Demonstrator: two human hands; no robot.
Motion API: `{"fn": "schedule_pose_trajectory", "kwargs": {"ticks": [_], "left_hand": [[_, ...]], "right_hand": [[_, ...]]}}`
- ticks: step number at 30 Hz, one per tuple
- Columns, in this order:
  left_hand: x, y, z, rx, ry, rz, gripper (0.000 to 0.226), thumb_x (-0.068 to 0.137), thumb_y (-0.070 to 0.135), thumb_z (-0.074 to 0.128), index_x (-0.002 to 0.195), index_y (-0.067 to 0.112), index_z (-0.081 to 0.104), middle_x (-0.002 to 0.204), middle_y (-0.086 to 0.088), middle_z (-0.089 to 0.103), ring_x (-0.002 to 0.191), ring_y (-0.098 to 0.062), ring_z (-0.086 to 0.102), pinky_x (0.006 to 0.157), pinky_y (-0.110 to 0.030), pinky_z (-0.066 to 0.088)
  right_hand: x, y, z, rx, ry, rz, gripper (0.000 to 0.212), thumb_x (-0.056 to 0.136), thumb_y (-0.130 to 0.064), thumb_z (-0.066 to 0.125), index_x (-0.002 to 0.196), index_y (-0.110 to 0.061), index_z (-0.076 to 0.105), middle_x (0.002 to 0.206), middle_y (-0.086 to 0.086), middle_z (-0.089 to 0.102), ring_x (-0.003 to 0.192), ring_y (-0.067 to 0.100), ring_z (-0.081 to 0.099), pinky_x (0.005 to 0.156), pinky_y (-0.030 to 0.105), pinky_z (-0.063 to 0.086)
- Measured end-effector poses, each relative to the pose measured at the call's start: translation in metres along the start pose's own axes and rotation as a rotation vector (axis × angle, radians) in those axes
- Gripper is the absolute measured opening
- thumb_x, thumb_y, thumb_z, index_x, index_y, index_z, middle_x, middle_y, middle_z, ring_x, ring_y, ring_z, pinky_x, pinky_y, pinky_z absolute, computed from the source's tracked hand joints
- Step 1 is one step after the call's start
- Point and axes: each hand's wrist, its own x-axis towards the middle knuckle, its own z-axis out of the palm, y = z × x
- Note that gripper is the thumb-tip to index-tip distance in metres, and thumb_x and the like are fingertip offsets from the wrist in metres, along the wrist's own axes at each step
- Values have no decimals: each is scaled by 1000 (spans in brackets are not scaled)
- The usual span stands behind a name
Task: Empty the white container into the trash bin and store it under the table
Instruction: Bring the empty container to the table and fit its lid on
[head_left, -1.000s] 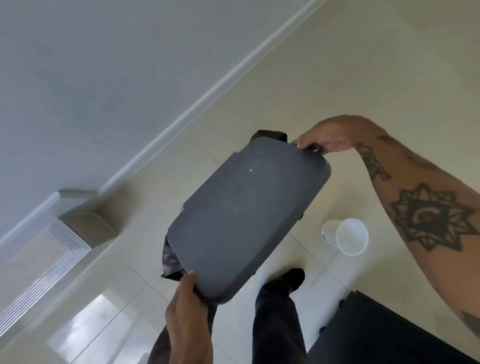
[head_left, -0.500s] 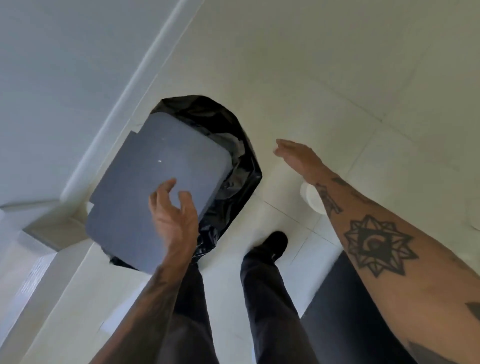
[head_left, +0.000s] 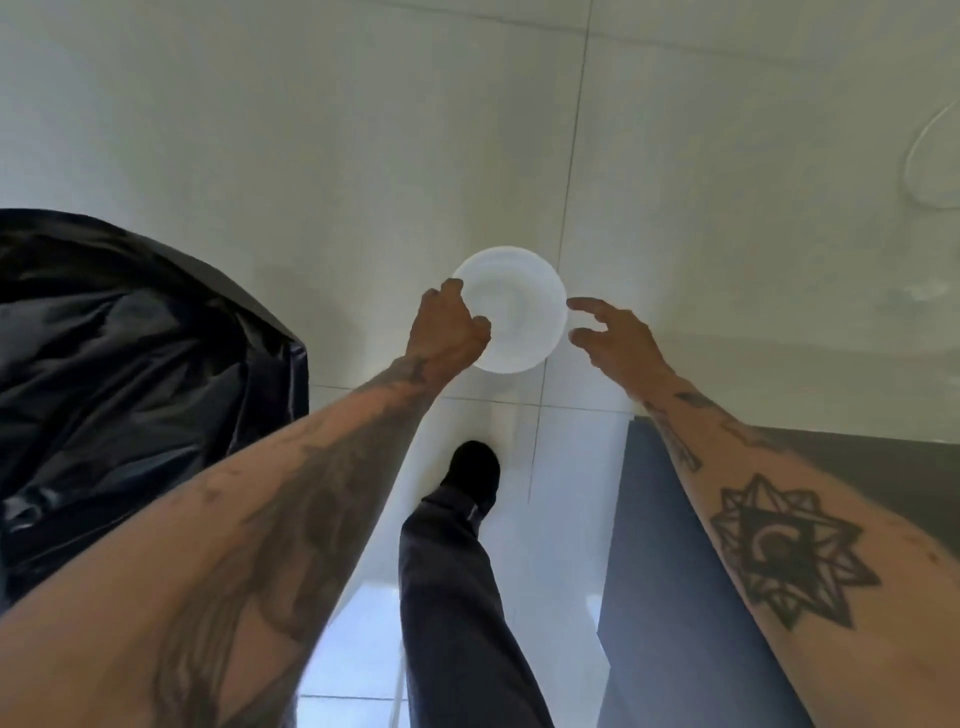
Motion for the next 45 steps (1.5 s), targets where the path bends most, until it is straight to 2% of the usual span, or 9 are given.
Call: {"fn": "schedule_pose_trajectory", "kwargs": {"ticks": [4,11,15,18,28,32,37,41,45], "left_hand": [[30,-18,28,79,89,46,60,87,8,58,145,15,42,138,-18,44,113,-34,57,83,-25,37],[-18,4,-6,125,78,42,59,83,2,59,139,17,51,136,-13,46,108,-21,54,83,-19,34],[-81,41,-52,102,102,130,60,84,5,58,142,17,48,138,-13,44,113,-29,56,87,-23,37],[-130,62,-96,72,141,228,60,84,10,58,143,19,47,136,-11,44,98,-23,53,84,-26,40],[-388,46,-278,4,288,621,70,82,21,63,146,36,39,121,1,45,86,-18,63,75,-27,47],[-531,28,-344,-49,248,736,75,80,16,68,146,39,40,114,3,49,78,-15,70,78,-39,60],[-682,23,-382,-117,193,879,60,83,8,68,135,35,57,105,7,57,65,-13,73,62,-16,54],[-788,20,-386,-202,153,1027,55,80,13,76,122,47,65,93,15,61,62,-17,73,75,-36,58],[-881,9,-362,-218,36,1151,63,63,30,88,121,42,68,92,8,62,64,-23,70,62,-39,58]], "right_hand": [[31,25,35,120,-17,-32,46,93,-9,59,136,-23,60,140,13,48,117,26,56,101,41,52],[-18,4,18,197,105,-38,49,88,5,55,131,-15,65,130,15,49,121,27,54,99,42,54],[-84,-39,-26,208,157,-110,49,87,2,57,132,-16,64,124,19,49,115,31,56,94,45,56],[-142,-81,-54,225,227,-195,48,87,1,59,131,-17,65,118,17,50,112,34,57,88,47,59],[-444,-196,-60,461,379,-467,53,85,1,58,125,-33,67,109,8,54,81,20,65,55,11,55],[-596,-207,-53,519,370,-574,54,82,-5,63,119,-44,66,106,8,60,61,17,72,68,18,59],[-761,-194,-58,628,431,-717,43,85,-6,69,118,-33,72,96,5,57,60,19,70,67,23,59],[-878,-164,-61,753,507,-864,43,82,-15,71,122,-30,71,84,-3,58,61,21,68,70,22,55],[-977,-104,-51,843,557,-991,43,88,0,68,127,-17,67,89,22,54,58,25,64,65,25,54]]}}
